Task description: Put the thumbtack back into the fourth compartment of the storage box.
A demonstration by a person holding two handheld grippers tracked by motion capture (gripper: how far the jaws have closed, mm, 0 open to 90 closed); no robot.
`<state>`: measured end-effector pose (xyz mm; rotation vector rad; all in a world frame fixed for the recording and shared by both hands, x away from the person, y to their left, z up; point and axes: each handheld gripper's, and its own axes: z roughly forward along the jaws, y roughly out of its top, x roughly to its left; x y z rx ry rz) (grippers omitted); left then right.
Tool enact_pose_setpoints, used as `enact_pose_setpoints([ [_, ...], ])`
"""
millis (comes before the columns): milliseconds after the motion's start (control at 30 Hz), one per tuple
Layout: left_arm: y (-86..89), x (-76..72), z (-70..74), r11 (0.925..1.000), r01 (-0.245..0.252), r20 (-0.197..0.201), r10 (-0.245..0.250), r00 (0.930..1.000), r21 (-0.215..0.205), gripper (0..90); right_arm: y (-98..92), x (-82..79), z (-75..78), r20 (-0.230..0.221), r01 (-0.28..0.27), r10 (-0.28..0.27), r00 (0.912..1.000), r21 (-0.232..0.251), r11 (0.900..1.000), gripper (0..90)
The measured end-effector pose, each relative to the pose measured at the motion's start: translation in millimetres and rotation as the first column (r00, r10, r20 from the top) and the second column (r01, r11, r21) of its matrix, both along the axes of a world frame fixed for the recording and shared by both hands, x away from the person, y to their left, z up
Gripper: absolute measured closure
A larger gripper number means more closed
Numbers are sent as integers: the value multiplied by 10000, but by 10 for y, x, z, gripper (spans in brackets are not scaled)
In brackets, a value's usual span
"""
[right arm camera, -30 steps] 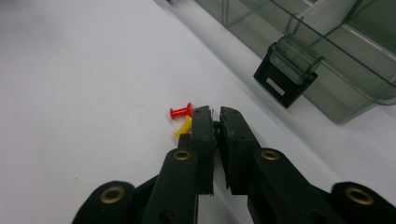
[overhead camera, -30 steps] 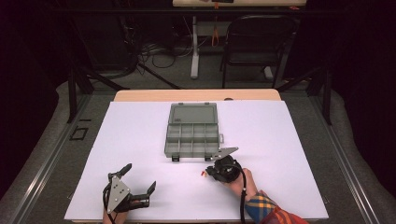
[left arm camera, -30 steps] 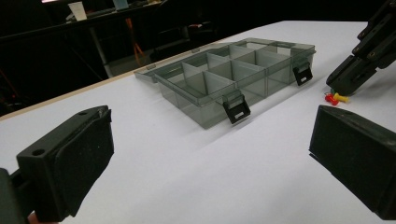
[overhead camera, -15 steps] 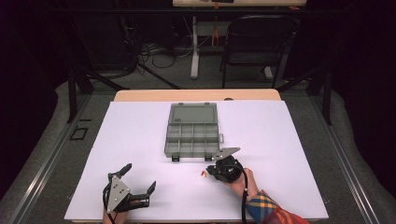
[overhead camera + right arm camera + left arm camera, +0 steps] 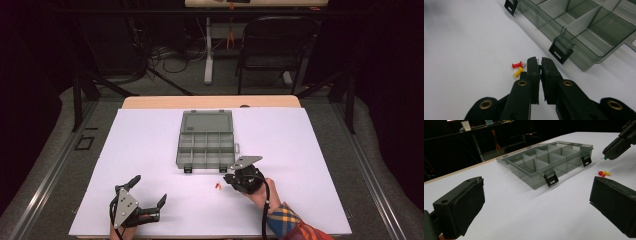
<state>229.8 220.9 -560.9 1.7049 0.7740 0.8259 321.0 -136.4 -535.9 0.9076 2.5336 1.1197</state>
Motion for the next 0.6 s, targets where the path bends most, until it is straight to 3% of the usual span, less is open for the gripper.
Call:
enact_pose_setpoints([
  [600, -1, 2, -1, 10000, -3, -16, 3, 10000, 57, 0, -110, -44, 250, 599, 162, -173, 9981, 183, 9997, 856],
])
